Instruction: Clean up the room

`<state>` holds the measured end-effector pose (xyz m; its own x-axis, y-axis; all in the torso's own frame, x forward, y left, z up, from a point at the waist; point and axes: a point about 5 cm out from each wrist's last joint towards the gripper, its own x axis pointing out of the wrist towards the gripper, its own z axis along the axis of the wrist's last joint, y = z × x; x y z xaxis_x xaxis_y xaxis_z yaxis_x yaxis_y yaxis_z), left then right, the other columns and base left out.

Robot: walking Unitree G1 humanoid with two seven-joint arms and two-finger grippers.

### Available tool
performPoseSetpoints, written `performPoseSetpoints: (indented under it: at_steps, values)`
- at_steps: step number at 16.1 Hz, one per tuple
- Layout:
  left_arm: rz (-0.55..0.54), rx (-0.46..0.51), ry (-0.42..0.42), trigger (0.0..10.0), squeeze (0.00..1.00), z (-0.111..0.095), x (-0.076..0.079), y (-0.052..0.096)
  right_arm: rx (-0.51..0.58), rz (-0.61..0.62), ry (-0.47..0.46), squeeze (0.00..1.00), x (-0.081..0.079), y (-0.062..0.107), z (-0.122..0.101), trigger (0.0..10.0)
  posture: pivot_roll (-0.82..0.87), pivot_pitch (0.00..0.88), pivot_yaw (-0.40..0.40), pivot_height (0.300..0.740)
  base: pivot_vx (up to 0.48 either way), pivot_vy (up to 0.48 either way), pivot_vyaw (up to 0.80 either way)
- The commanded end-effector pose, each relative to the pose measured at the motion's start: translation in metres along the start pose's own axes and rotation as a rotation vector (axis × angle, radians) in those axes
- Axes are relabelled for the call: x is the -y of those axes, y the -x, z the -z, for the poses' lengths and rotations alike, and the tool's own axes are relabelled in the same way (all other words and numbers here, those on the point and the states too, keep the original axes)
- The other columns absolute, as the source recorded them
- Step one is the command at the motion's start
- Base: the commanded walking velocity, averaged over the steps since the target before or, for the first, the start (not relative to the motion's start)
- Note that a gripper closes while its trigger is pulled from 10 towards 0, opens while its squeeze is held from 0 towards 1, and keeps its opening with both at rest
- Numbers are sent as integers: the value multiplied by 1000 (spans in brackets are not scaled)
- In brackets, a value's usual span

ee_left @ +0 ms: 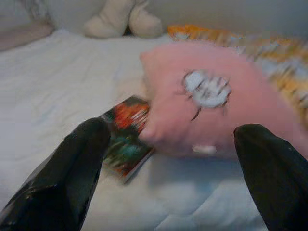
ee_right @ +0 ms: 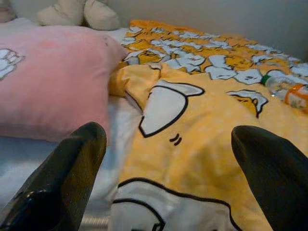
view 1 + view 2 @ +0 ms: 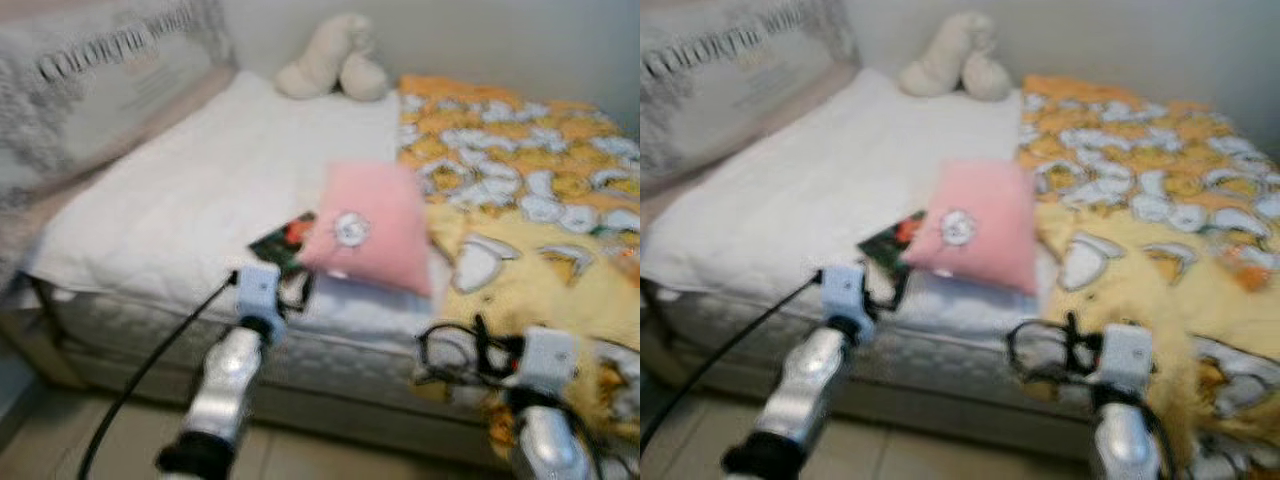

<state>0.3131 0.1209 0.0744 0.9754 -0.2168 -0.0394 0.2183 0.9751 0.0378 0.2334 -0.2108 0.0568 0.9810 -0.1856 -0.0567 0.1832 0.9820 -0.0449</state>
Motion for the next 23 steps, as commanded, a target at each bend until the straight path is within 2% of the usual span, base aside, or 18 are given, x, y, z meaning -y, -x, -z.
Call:
performPoseSetpoints:
  at_steps: [1, 2, 3, 6, 11, 13, 15, 18, 19, 23]
  values:
    - [-10, 9, 14, 10000, 0, -7, -1, -6, 12, 0, 1, 0, 1, -4, -5, 10000, 126, 0, 14, 735, 0, 0, 0]
    - [-27, 27, 73, 10000, 0, -11, -5, -7, 14, -5, -2, 0, 1, -6, -5, 10000, 124, 0, 14, 735, 480, 0, 0]
    - [-40, 29, 83, 10000, 0, -12, -7, -8, 17, -10, -4, 0, 0, -7, -6, 10000, 123, 0, 14, 735, 480, 0, 0]
    - [-78, 45, 75, 10000, 0, -15, -9, -9, 16, -36, -13, 0, -3, -11, -8, 10000, 122, 0, 17, 735, 480, 0, 0]
    - [-59, 61, 84, 10000, 0, -19, -5, -12, 1, -44, -16, 0, -5, -15, -6, 10000, 122, 0, 17, 735, 480, 0, 0]
    - [-64, 70, 116, 10000, 0, -21, -8, -13, 7, -37, -14, 0, -4, -15, -7, 10000, 122, 0, 20, 735, 480, 0, 0]
    - [-28, 100, 83, 10000, 0, -27, -5, -15, 16, -15, -12, 0, -1, -15, -8, 10000, 122, 0, 20, 735, 480, 0, 0]
    - [42, 111, 78, 10000, 0, -29, 7, -16, 33, 17, -9, 0, 4, -15, -10, 10000, 114, 0, 25, 735, 480, 0, 0]
    - [44, 113, 84, 10000, 0, -30, 8, -16, 33, 20, -18, 0, 4, -17, -12, 10000, 110, 0, 29, 735, 480, 0, 0]
    - [-3, 138, 59, 10000, 0, -46, -9, -29, 103, 4, -36, 0, 5, -39, -41, 10000, 98, 0, 44, 735, 480, 0, 0]
